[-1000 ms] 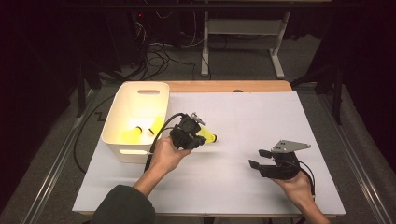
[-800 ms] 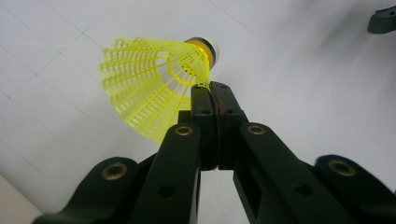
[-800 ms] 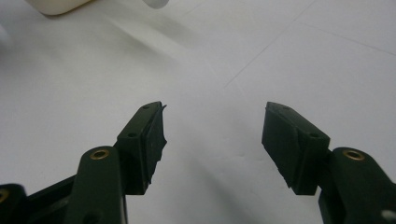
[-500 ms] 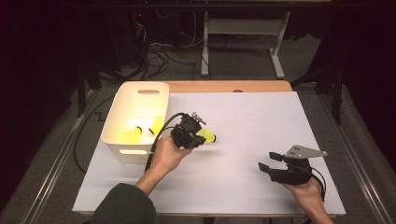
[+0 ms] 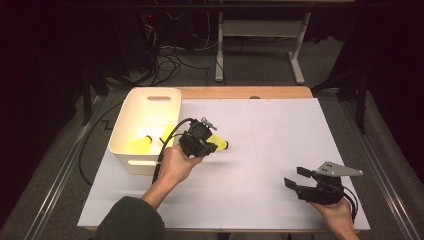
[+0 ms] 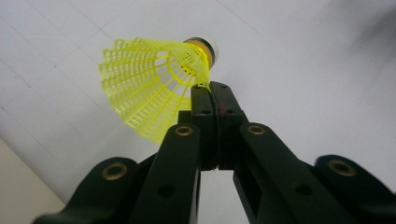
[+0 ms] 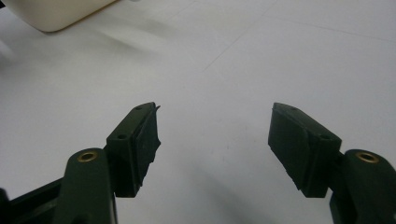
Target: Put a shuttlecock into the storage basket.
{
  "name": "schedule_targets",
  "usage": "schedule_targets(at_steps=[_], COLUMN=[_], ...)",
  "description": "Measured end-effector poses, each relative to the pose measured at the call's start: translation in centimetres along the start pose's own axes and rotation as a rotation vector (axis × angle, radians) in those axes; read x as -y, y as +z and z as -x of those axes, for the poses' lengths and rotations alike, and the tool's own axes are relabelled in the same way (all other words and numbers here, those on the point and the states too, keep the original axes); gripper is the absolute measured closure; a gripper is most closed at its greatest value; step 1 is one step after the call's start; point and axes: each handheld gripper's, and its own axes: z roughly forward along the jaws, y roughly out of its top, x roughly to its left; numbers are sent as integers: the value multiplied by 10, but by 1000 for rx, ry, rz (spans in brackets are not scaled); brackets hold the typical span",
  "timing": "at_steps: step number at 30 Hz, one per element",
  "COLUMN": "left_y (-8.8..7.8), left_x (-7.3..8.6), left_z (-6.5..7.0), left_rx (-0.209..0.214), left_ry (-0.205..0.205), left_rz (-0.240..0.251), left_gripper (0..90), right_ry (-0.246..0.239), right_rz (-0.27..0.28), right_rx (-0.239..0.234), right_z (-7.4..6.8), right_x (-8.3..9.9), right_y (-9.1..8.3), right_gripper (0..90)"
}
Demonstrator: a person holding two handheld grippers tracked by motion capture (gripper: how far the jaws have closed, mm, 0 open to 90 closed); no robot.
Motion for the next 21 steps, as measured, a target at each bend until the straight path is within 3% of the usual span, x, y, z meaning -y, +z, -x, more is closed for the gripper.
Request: schedule_targets(at_steps=[10,21], left_y=[-4,-18], left_x=[-4,-20], left_z=[-2,0], left_rx=[8,-9], left_ry=[-25,-8], left_rz=[13,23], left_gripper=[896,896], right_ry=[21,36], right_rz=[22,40], right_rx=[27,41], right_z=[2,2], right_x=[14,27], right_y=[-11,-15], right_gripper=[307,302])
